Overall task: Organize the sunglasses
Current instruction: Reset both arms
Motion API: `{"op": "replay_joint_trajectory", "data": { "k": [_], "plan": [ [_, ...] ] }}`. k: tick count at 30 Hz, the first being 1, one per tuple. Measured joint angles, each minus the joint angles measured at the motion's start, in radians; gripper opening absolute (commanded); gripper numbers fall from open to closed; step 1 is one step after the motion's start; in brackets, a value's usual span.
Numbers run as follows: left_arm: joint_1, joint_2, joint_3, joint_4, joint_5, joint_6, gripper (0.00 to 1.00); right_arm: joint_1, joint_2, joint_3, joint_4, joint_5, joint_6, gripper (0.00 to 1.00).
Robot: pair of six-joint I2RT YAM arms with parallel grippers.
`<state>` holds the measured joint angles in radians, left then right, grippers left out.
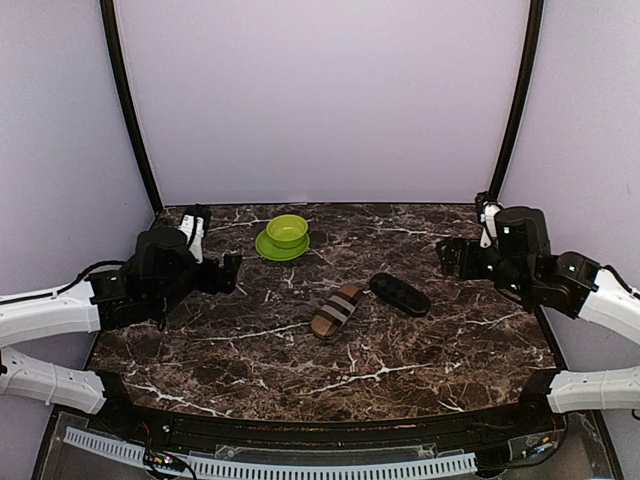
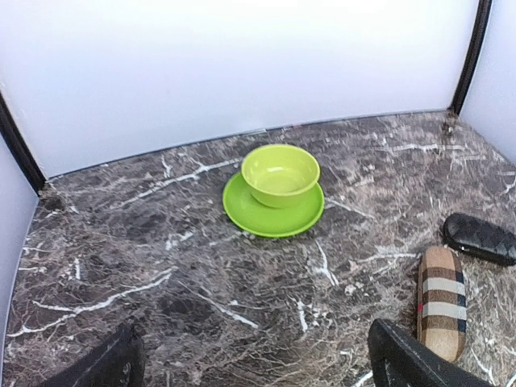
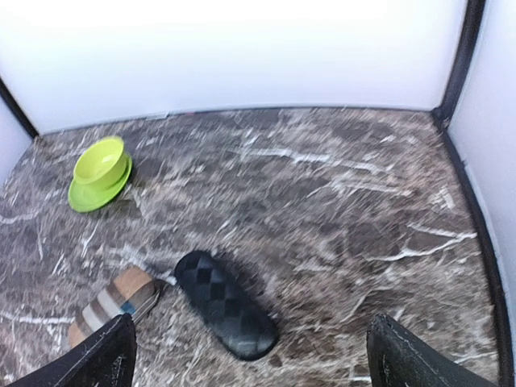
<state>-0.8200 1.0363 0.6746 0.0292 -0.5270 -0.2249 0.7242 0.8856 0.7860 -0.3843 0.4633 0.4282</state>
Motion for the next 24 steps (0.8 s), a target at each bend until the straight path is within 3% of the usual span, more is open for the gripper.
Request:
{"op": "replay_joint_trajectory", "data": {
  "k": [5,8,24],
  "plan": [
    [0.019,-0.234,-0.122,0.045,-0.068,0.031,0.99,0.000,-0.048,-0.020,0.008,0.105,-0.039,1.00],
    [0.033,-0.292,-0.133,0.044,-0.086,0.042,0.97,0.000,-0.050,-0.045,0.010,0.128,-0.055,1.00],
    [0.035,-0.261,-0.147,0.023,-0.057,0.067,0.95,0.000,-0.077,-0.074,0.048,0.140,-0.061,1.00]
  ]
}}
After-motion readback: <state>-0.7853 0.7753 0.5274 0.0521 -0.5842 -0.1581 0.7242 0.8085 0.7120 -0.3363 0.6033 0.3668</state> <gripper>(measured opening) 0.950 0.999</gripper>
